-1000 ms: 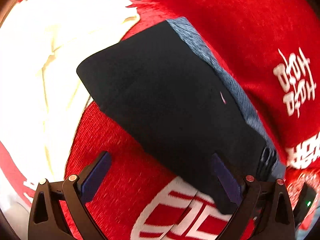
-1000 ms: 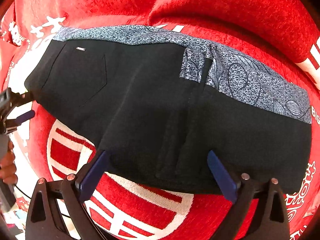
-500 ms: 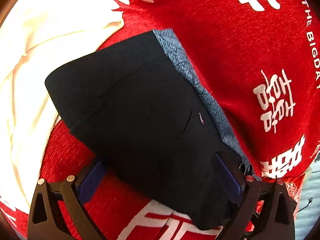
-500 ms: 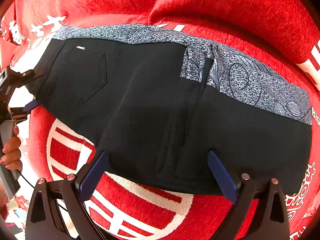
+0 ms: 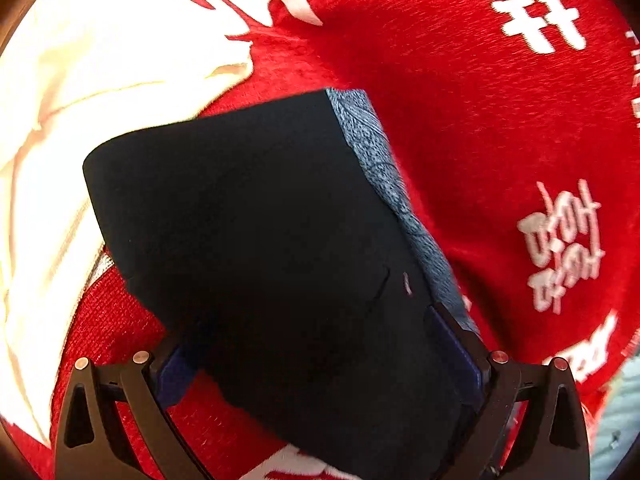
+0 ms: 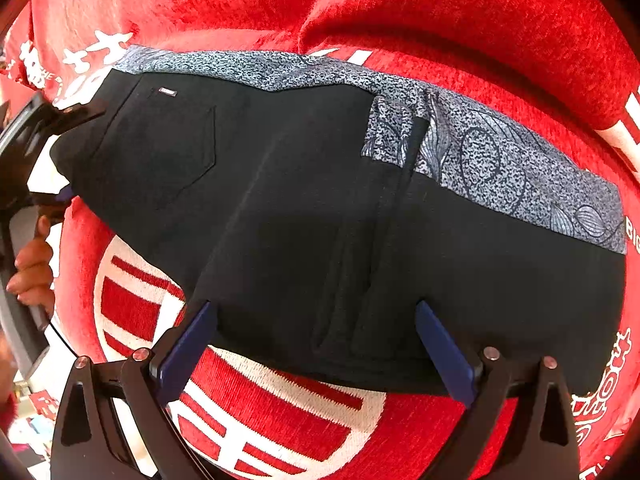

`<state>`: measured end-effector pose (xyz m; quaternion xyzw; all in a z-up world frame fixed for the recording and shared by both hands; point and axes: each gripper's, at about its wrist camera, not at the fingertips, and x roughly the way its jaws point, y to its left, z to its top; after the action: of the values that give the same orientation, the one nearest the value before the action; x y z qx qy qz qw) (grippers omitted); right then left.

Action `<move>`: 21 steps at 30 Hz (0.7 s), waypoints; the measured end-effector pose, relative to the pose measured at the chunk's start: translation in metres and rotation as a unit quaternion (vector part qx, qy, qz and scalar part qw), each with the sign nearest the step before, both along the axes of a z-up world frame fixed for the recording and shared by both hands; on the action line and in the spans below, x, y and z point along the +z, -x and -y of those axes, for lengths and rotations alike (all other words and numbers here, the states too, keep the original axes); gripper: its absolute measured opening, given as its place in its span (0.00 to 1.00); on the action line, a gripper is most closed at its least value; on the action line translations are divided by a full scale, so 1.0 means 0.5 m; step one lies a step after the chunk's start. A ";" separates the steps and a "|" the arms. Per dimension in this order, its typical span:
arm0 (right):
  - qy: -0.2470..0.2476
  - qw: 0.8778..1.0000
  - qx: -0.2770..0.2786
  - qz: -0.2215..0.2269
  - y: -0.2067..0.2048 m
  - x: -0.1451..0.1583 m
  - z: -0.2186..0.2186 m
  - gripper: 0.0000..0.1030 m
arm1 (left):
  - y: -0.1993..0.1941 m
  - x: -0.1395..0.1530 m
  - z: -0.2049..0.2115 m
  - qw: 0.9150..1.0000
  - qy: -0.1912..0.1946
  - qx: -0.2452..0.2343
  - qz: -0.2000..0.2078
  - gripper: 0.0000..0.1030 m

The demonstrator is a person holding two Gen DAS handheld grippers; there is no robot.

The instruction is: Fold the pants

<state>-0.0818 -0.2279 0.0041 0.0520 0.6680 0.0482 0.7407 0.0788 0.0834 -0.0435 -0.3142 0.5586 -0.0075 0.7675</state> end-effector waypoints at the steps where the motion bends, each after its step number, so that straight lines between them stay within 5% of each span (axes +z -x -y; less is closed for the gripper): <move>1: -0.004 1.000 -0.002 -0.003 -0.005 0.007 0.002 0.97 | -0.004 0.000 0.012 1.000 -0.016 0.000 -0.004 0.96; 2: -0.009 1.000 -0.006 -0.002 -0.010 0.016 0.006 0.96 | -0.008 0.006 0.024 0.999 -0.046 -0.006 -0.009 0.91; 4: -0.029 0.999 -0.017 0.004 -0.029 0.043 0.019 0.91 | -0.011 0.012 0.041 0.995 -0.100 -0.023 -0.015 0.56; 7: -0.060 0.998 -0.029 0.004 -0.082 0.090 0.031 0.84 | -0.003 0.029 0.057 0.981 -0.177 -0.082 -0.005 0.38; 12: -0.129 0.991 0.005 -0.021 -0.212 0.149 -0.025 0.80 | 0.039 0.073 0.143 0.931 -0.311 -0.181 0.057 0.36; 17: -0.141 0.983 0.089 -0.078 -0.338 0.171 -0.173 0.82 | 0.077 0.080 0.196 0.889 -0.381 -0.234 0.100 0.36; 21: -0.136 0.971 0.173 -0.090 -0.404 0.184 -0.331 0.84 | 0.076 0.089 0.197 0.887 -0.384 -0.235 0.103 0.37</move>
<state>0.1201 -0.0625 0.0960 0.0400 0.7179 0.2611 0.6441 0.0407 -0.0151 0.0008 0.1479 0.4930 -0.0052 0.8573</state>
